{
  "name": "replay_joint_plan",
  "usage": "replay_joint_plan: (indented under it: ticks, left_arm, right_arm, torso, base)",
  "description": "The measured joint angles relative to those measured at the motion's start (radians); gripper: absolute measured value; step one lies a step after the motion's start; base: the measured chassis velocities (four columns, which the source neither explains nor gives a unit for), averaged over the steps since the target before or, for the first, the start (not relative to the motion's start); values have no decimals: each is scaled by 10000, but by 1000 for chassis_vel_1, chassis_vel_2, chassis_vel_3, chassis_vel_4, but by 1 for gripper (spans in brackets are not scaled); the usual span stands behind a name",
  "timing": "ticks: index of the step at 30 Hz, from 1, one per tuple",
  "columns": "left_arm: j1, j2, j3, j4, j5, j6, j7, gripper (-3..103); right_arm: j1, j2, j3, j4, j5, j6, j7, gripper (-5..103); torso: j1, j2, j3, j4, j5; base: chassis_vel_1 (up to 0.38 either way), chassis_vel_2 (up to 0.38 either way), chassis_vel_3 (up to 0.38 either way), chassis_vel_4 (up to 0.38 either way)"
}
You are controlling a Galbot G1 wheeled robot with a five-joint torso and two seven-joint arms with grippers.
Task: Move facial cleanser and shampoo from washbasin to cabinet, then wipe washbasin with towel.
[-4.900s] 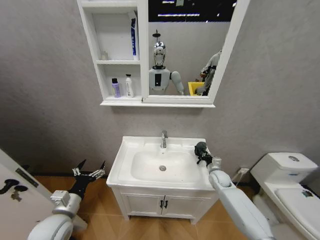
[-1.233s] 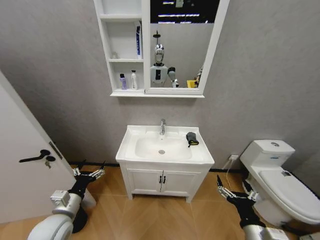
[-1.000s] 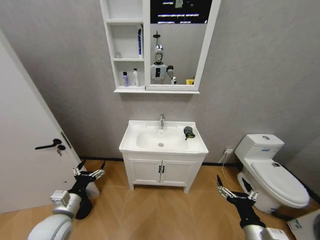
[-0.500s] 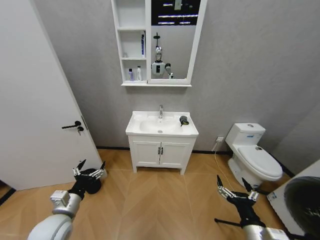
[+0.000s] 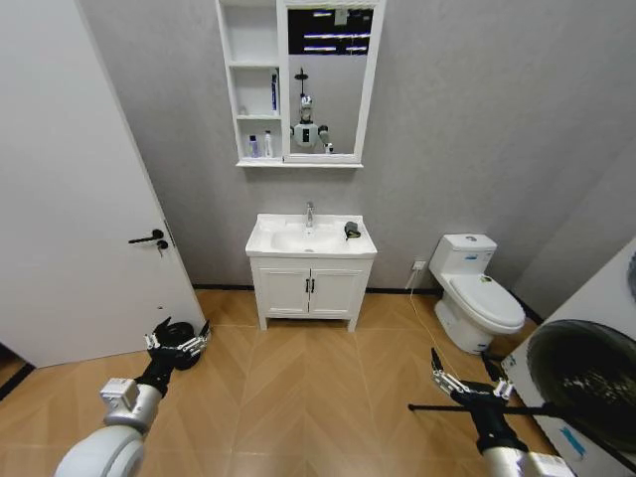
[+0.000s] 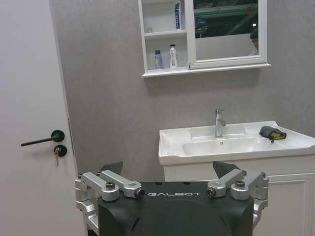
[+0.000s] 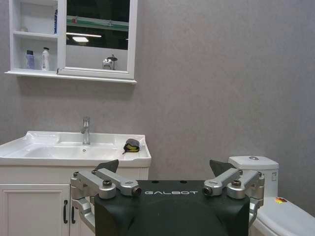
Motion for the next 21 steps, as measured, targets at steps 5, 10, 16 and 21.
replay_joint_plan:
  ticks: [5,10,16,21]
  left_arm:
    - [1,0,0,0,0,0,1,100]
    - [3,0,0,0,0,0,1,100]
    - [3,0,0,0,0,0,0,100]
    - [3,0,0,1,0,0,0,100]
  right_arm:
    - [-1,0,0,0,0,0,0,100]
    - [-4,0,0,0,0,0,0,100]
    - [-4,0,0,-1,0,0,0,100]
    - [-3,0,0,0,0,0,0,100]
  torso:
    - [-11,3,-3,-4,0]
    - [-19,9,-6,-3,0]
    - [-16,8,-5,-4,1]
    - [-16,8,-5,-4,1]
  base:
    - [-9,9,15,-9]
    - [0,0,0,0]
    - [0,0,0,0]
    - [0,0,0,0]
